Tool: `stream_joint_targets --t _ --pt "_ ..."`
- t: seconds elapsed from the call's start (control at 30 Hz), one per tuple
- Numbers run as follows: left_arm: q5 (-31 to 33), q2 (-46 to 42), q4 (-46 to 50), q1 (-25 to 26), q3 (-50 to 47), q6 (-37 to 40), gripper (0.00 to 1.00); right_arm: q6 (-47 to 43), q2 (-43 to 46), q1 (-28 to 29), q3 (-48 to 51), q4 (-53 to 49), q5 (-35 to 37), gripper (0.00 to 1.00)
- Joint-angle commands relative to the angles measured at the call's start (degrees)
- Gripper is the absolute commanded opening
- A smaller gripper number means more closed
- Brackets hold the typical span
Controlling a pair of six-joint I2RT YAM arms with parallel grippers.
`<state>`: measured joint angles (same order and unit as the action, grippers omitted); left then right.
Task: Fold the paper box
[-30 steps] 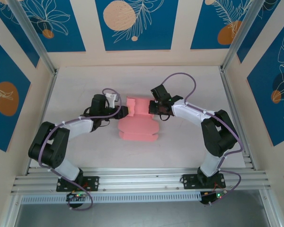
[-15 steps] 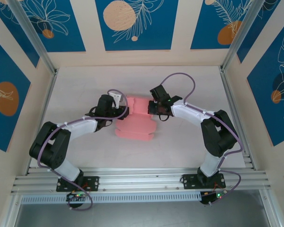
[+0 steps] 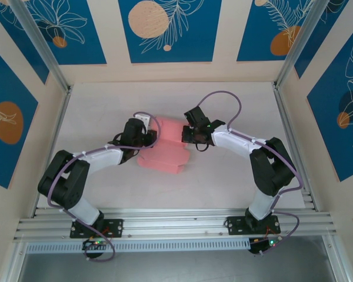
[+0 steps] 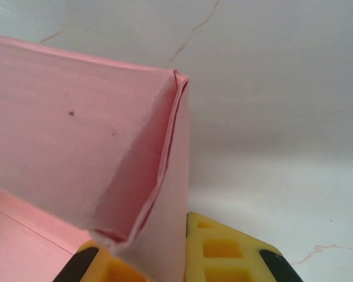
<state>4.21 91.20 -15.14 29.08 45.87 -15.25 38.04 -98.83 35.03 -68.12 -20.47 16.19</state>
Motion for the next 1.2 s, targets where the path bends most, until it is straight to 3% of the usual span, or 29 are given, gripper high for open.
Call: stream_joint_targets --t 0.0,0.33,0.53,0.67,0.83,1.0,1.17 --pt "5.71 1.60 -3.45 1.34 1.86 2.53 0.27 0.76 2.62 1.27 -0.20 0.43 -2.06 0.00" --pt "22.54 3.65 -5.05 5.32 2.25 1.63 0.10 5.52 -1.66 2.77 -4.59 -3.88 0.19 0.00" --pt "34.99 5.68 1.34 5.98 4.87 -6.80 0.10 8.85 -3.51 4.86 -6.20 -5.44 1.63 0.00" --pt "39.98 6.89 3.18 5.98 6.32 -11.12 0.14 10.59 -4.95 7.00 -7.47 -6.41 3.41 0.00" --pt "46.75 10.75 12.44 5.65 12.60 -14.81 0.14 12.30 -6.16 8.74 -8.21 -5.95 3.86 0.00" --pt "46.97 11.20 12.67 5.21 12.21 -18.12 0.12 13.01 -6.95 9.21 -8.61 -5.26 2.92 0.00" --pt "28.31 7.48 -4.36 3.64 3.45 -14.75 0.22 12.33 -8.30 8.34 -9.54 -4.59 1.09 0.00"
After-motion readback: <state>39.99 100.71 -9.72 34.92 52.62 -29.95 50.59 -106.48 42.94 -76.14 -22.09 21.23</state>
